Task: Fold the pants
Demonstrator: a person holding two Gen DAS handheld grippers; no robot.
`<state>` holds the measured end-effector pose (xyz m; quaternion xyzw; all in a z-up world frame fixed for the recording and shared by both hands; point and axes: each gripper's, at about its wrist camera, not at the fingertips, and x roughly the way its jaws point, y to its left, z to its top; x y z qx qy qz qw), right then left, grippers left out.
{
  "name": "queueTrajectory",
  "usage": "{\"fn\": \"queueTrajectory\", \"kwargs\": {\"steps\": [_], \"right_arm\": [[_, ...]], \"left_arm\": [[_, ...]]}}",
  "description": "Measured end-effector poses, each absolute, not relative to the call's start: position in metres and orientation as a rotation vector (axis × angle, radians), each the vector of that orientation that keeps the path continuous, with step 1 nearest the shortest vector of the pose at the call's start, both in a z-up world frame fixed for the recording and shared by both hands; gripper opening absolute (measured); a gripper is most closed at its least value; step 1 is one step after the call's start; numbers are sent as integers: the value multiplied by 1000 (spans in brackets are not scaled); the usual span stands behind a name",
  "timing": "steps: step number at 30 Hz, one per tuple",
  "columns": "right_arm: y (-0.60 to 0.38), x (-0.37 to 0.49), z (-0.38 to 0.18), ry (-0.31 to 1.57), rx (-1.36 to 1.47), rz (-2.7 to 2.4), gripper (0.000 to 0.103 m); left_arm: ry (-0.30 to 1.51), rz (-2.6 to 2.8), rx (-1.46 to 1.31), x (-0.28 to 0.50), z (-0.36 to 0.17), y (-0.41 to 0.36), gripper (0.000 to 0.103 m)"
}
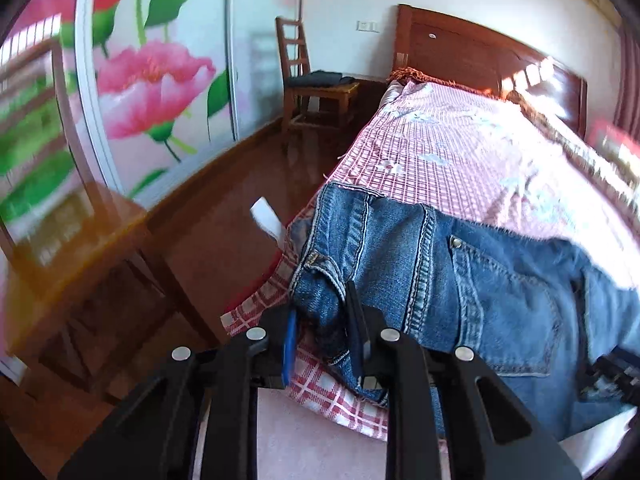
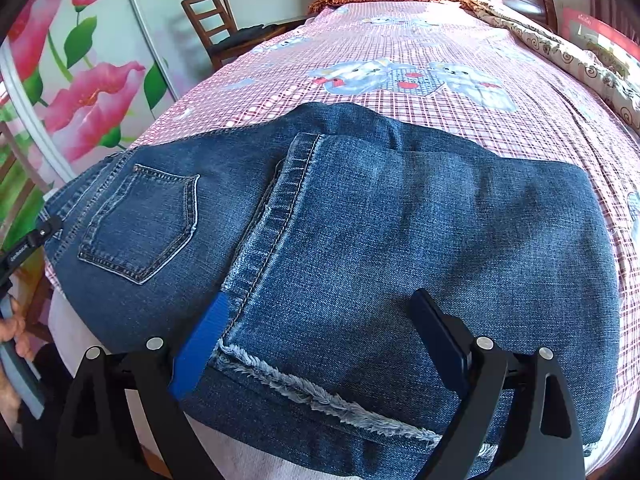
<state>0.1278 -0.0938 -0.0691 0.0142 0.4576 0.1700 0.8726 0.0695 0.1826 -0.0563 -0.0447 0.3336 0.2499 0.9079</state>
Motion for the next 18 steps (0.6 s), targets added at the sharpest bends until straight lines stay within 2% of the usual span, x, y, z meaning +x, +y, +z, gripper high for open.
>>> {"fn": "queueTrajectory", "kwargs": {"steps": [5,7,10,11,13,15,18], "right_arm": [[-95,127,-69,956,28,367,91],[-94,127,-69,958,27,365,91],[-94,128,-69,961,25,362,91],[-94,128,-69,962,23,362,91],[-93,128,-69,963,21,362,91],[-93,129,-69,966,19,360,91],[-93,130,-68,976,18,365,91]], "left_arm": [[655,528,214,66,-67,142,20],[663,543,247,66,-70,142,20],[689,595,295,68,-73,141,24],[682,618,310,68,-70,139,30],[661,625,346,66,-66,131,30],[687,595,317,71,-69,128,39],[744,631,264,79,-77,140,39]]}}
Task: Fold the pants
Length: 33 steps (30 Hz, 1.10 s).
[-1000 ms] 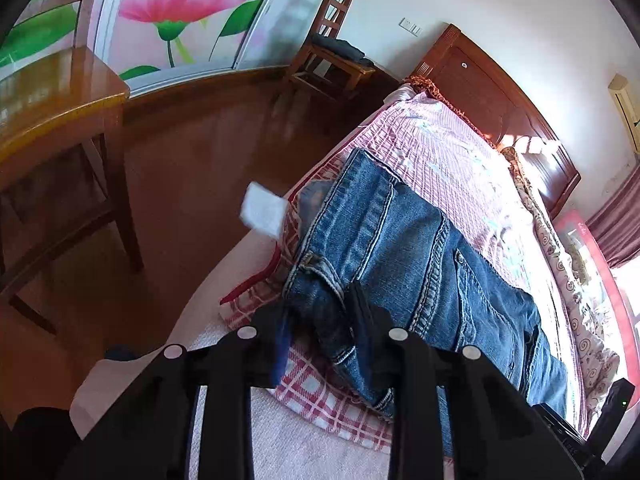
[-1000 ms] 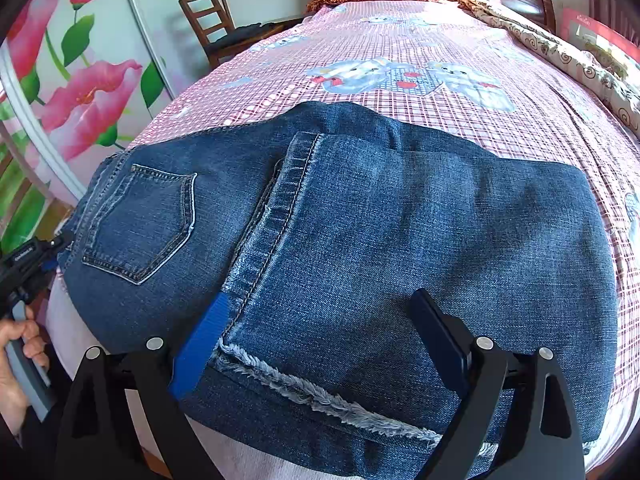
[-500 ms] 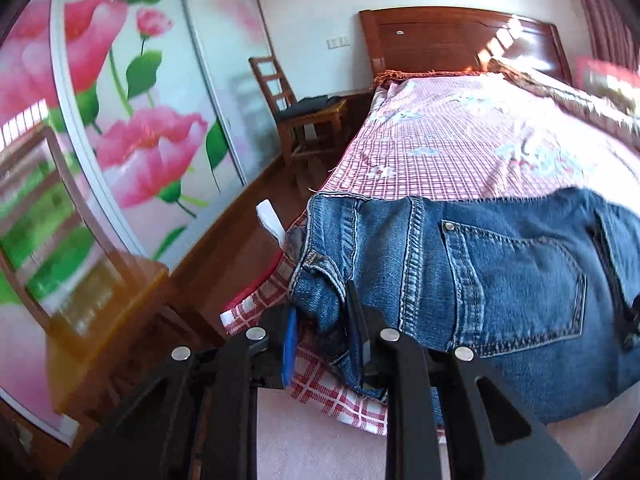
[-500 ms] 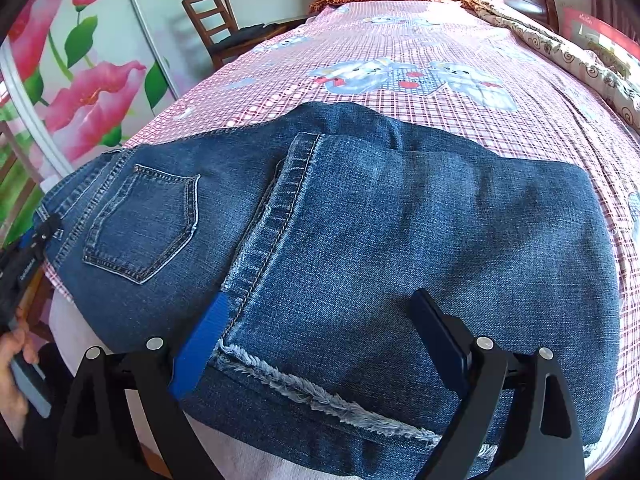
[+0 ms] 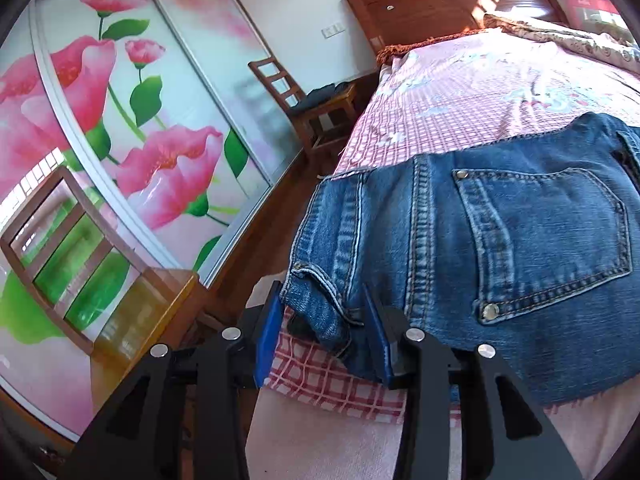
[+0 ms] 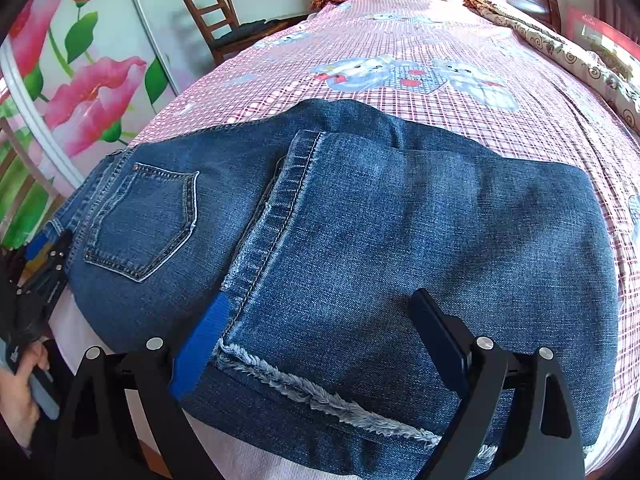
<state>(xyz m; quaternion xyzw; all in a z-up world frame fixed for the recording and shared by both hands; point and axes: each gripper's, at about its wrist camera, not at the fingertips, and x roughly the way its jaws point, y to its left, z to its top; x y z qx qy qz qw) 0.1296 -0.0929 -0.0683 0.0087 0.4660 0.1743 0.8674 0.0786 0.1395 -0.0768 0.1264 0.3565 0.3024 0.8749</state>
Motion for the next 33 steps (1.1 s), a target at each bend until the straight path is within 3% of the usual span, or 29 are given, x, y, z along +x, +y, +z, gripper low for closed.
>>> {"fn": "queueTrajectory", "kwargs": {"steps": [8,15,19,20,23,27,33], "right_arm": [[-88,132,-68,994,0,337,91],[-86,134,-68,1011,-5,322,91],[-85,135,-68,1015,-8,324,91],[-85,135,-68,1016,-10,327,91],[-86,134,-69,1011,-3,325,91],[-87,133,-69,1003,3,326,91],[-90,132,-69,997,9,342,91]], "left_arm": [[783,640,179,77,-80,153,58],[859,533,-83,72,-75,174,63],[787,374,-509,58,-83,222,63],[794,338,-558,58,-84,229,62],[803,255,-660,58,-87,246,33],[802,187,-838,55,-100,266,26],[810,189,-857,62,-101,263,21]]}}
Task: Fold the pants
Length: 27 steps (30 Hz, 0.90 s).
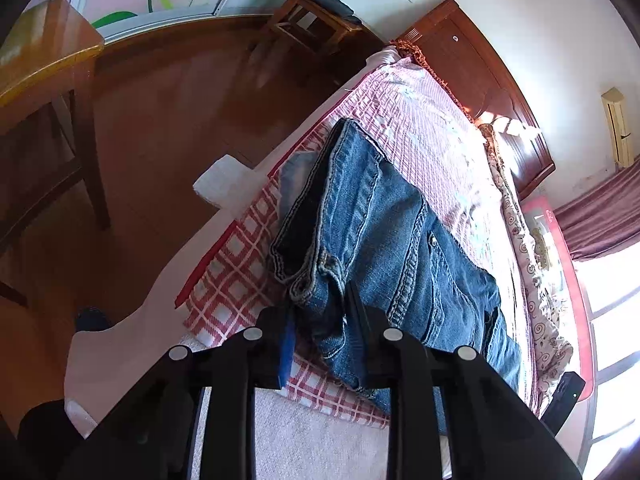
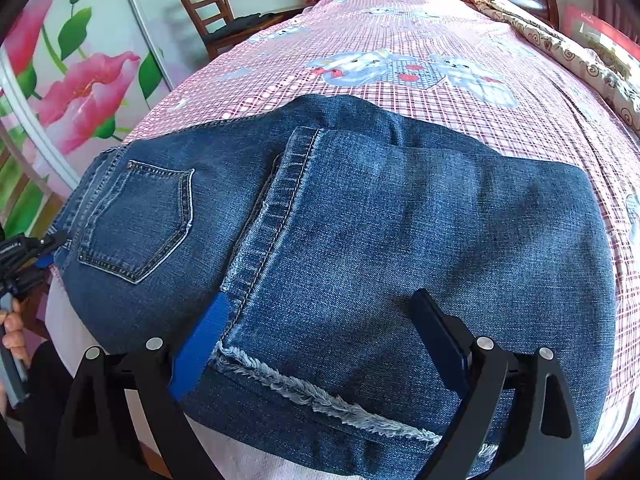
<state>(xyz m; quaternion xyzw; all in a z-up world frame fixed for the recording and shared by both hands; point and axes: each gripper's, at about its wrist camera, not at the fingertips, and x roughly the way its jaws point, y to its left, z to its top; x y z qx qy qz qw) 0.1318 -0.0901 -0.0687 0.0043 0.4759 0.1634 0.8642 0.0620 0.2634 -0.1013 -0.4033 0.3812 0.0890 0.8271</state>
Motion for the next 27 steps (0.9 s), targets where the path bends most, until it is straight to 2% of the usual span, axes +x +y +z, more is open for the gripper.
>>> {"fn": "queueTrajectory", "kwargs": {"steps": [5,12,18,27], "right_arm": [[-91,131,-68,989,23,348,91],[-119,136,-63,994,272,382,91],[-161,135,-58,959,596,433,91],[-225,120,-43,862,831,442,91]], "left_arm": [[770,165,-928,58,-101,271,11],[639,78,-1064,54,-89,272,10],[581,-16,-918,68,-34,240,10],[579,-177,-612,112,36,146,10]]}}
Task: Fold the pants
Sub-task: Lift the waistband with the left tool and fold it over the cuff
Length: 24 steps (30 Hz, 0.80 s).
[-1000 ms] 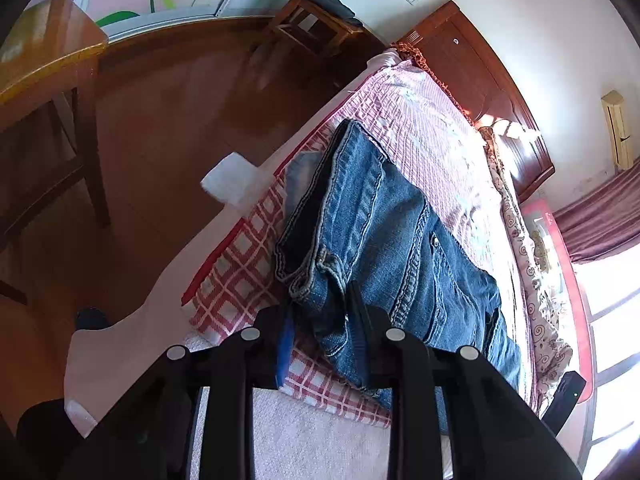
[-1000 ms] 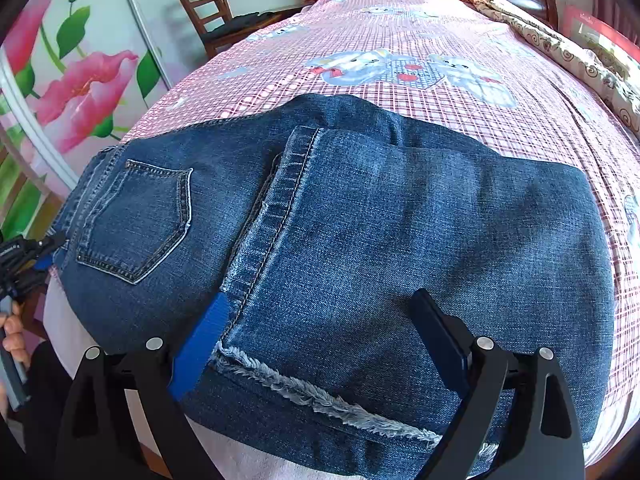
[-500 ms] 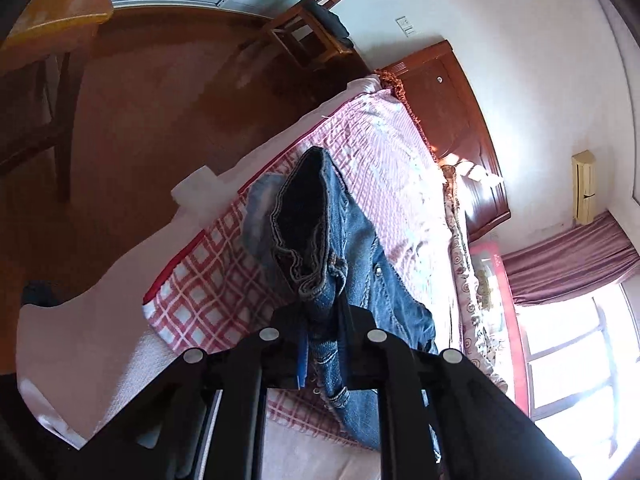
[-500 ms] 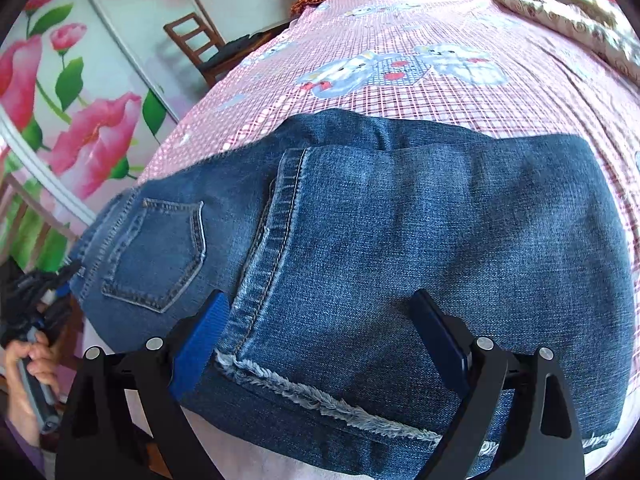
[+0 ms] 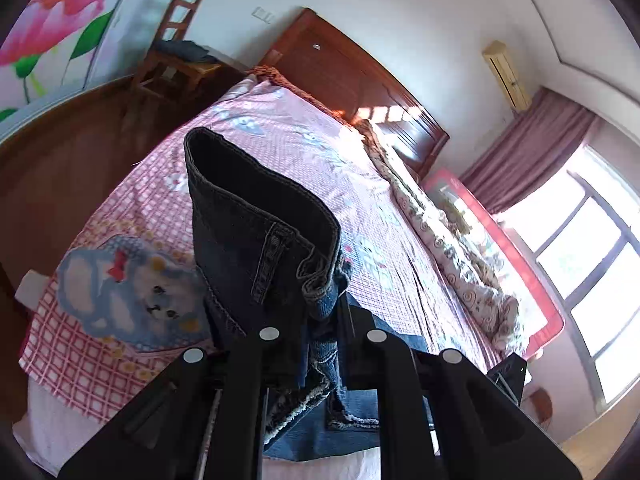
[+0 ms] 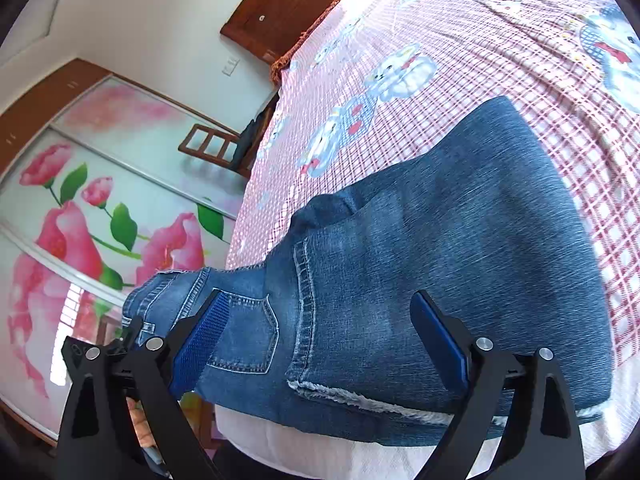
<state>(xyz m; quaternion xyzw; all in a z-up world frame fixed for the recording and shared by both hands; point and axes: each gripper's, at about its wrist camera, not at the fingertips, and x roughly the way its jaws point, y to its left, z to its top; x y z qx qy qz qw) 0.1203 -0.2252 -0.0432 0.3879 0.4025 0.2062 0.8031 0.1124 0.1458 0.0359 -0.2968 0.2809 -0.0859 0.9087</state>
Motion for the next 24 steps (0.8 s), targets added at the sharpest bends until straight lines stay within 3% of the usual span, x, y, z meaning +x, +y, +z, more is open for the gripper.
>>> {"fn": "queueTrajectory", "kwargs": {"steps": [8,24], "right_arm": [[-300,90,-39,768,939,372,91],[-396,43,-80,706,1093,235,91]], "left_arm": [[633,-328,-393,142,50,36,10],[823,-518,34,155,-9,-146,10]]}}
